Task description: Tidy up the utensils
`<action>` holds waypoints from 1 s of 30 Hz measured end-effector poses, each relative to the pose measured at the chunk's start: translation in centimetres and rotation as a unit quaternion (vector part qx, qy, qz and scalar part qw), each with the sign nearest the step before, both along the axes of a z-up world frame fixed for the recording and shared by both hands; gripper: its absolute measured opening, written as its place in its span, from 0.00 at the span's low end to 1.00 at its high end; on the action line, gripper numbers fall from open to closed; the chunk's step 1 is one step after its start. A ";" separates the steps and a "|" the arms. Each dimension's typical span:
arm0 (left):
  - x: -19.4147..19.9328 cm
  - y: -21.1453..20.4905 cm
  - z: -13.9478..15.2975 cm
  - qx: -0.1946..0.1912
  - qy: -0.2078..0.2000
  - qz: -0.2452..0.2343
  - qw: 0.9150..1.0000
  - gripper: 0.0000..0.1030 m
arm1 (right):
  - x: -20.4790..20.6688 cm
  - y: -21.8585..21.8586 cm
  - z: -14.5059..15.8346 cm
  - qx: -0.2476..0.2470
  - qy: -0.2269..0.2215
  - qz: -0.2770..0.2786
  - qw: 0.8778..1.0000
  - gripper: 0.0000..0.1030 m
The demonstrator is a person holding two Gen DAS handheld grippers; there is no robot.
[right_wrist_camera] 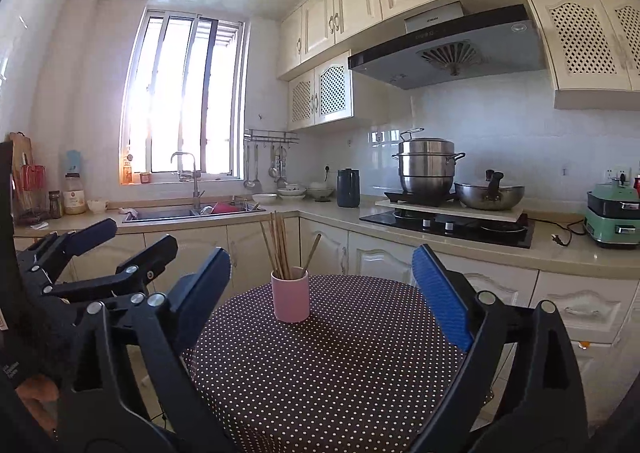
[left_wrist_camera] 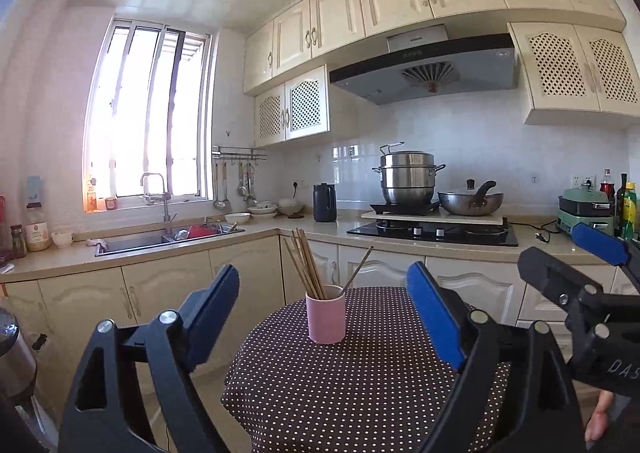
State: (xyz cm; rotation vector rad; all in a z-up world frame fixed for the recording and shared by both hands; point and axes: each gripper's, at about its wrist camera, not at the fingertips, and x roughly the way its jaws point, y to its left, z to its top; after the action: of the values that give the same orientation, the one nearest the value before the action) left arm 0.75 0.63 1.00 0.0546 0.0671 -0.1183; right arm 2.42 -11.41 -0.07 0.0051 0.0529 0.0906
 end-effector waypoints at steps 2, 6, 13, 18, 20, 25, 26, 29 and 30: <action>-1.2 -0.2 0.1 -0.003 -0.007 -0.003 1.000 0.83 | -1.0 -0.1 0.0 0.000 -0.002 0.000 1.000 0.88; -2.7 -0.6 0.3 -0.007 -0.011 -0.012 1.000 0.83 | -2.1 -0.8 0.3 0.005 -0.007 -0.001 1.000 0.89; -4.3 -0.9 1.0 -0.003 -0.023 -0.011 1.000 0.84 | -3.4 -1.1 0.6 -0.007 -0.017 -0.016 1.000 0.90; -4.7 -0.9 1.2 -0.005 -0.026 -0.010 1.000 0.84 | -3.8 -1.2 0.5 -0.007 -0.018 -0.015 1.000 0.90; -4.7 -0.9 1.3 -0.007 -0.027 -0.008 1.000 0.84 | -3.8 -1.2 0.5 -0.007 -0.017 -0.016 1.000 0.90; -4.5 -1.3 1.1 0.000 -0.023 -0.005 1.000 0.84 | -3.8 -1.2 0.5 -0.007 -0.014 -0.018 1.000 0.90; -4.5 -1.3 1.0 0.001 -0.024 -0.004 1.000 0.84 | -3.8 -1.3 0.5 -0.007 -0.013 -0.017 1.000 0.90; -4.6 -1.2 0.9 0.003 -0.025 -0.001 1.000 0.84 | -3.8 -1.3 0.4 -0.006 -0.011 -0.017 1.000 0.90; -4.6 -1.1 0.9 0.003 -0.026 0.000 1.000 0.84 | -3.8 -1.3 0.4 -0.006 -0.011 -0.017 1.000 0.90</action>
State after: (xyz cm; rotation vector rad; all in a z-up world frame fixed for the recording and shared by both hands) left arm -3.85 -0.47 1.91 0.0643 0.0151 -0.1162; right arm -1.40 -12.67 0.30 -0.0071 0.0309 0.0569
